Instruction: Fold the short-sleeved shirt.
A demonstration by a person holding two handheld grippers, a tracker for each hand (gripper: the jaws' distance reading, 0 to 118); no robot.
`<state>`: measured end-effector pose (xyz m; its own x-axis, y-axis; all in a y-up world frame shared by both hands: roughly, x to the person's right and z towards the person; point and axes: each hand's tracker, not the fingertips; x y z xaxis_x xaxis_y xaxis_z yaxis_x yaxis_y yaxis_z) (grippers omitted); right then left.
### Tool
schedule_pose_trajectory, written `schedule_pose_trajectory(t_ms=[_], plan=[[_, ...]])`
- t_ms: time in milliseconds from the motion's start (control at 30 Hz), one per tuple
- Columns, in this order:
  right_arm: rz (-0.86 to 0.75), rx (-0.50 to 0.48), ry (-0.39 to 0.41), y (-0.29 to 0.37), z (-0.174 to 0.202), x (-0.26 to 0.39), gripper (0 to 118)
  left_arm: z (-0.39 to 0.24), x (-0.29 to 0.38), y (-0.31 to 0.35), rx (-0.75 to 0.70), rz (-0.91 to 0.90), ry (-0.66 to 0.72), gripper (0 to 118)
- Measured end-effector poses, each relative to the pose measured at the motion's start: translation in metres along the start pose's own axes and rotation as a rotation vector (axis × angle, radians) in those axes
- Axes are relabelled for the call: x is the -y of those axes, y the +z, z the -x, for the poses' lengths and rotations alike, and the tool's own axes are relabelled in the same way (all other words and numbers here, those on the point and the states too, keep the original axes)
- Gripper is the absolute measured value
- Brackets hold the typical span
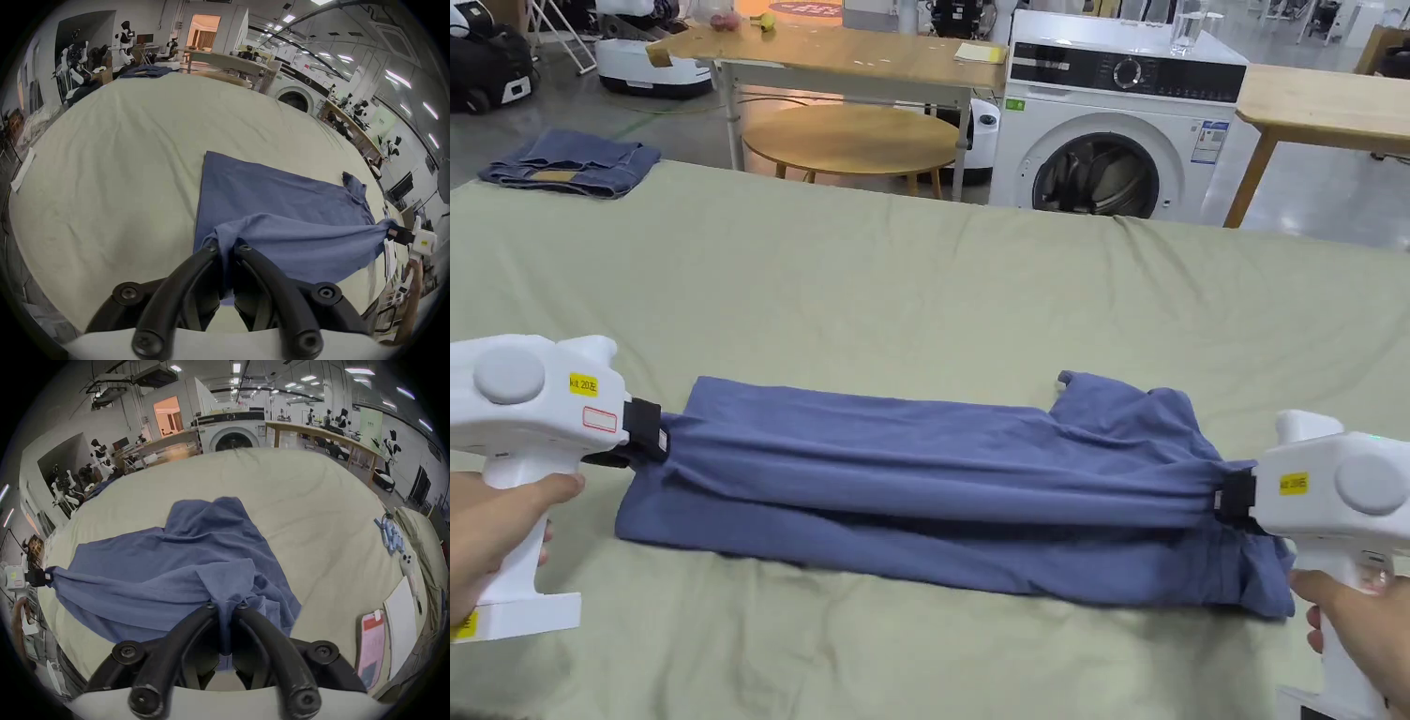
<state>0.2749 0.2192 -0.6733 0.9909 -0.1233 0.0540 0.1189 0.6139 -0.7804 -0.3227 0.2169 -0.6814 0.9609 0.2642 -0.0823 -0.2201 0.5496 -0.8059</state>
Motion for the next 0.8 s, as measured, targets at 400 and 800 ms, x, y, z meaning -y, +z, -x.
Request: schedule_pose_trajectory(t_ms=[400,800], plan=[[0.01,0.054,0.041,-0.042,0.006,-0.006,26,-0.005,0.004,-0.045,-0.063,0.09,-0.02,10],[-0.505,0.055,0.114,0.055,0.073,0.032,18,-0.046,0.047,0.044,-0.095,-0.383,-0.176,41]])
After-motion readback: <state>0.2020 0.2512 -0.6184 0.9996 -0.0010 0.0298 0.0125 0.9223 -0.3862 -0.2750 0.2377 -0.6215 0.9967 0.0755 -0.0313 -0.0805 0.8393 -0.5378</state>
